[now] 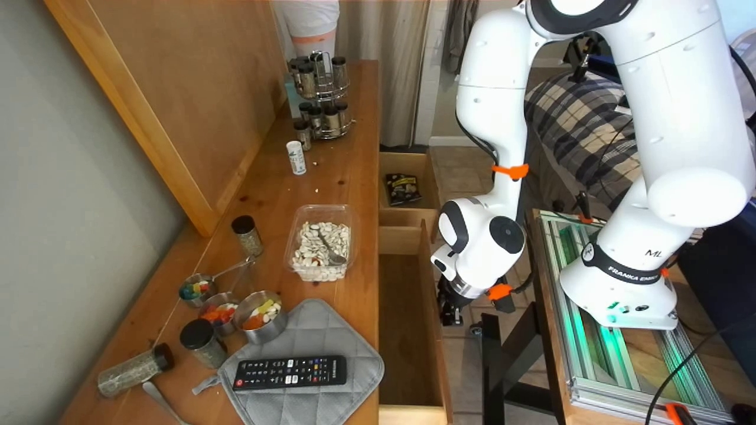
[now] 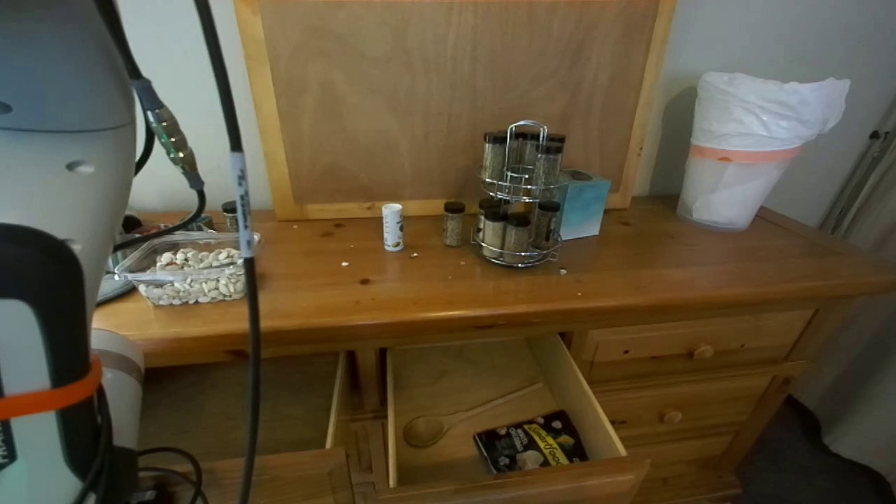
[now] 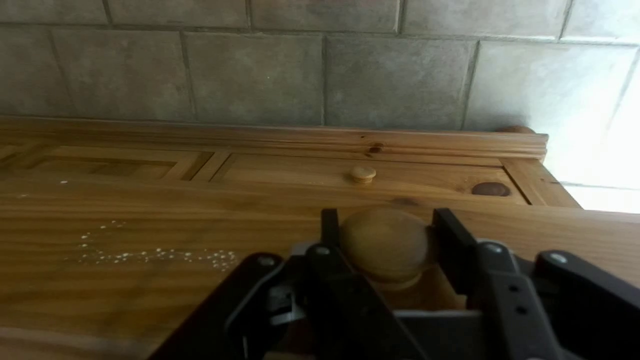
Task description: Open the top left drawer
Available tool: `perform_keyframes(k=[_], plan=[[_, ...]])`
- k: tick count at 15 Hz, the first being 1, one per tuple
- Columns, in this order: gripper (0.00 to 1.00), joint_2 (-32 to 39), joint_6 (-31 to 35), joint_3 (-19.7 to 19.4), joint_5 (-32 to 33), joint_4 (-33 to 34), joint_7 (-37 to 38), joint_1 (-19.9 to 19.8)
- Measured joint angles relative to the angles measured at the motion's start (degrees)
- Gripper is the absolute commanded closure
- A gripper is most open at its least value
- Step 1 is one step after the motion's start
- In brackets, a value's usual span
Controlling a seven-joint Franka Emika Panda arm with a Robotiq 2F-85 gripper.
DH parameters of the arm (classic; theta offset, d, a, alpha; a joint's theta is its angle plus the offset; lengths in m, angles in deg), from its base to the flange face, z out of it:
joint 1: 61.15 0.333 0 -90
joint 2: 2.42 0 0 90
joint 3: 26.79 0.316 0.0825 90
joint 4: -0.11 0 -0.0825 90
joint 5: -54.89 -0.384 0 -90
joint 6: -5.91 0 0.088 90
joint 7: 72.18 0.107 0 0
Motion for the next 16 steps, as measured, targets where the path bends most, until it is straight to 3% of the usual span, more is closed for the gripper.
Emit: perform_keyframes(k=[2, 3, 16], plan=[[0.51, 0.00, 0.00, -0.01, 0.00, 0.00, 0.00, 0.01], [0.76, 0.00, 0.00, -0.01, 0.00, 0.00, 0.00, 0.01], [0.76, -0.35, 0.42, -0.92, 1.40, 0.00, 1.40, 1.40]])
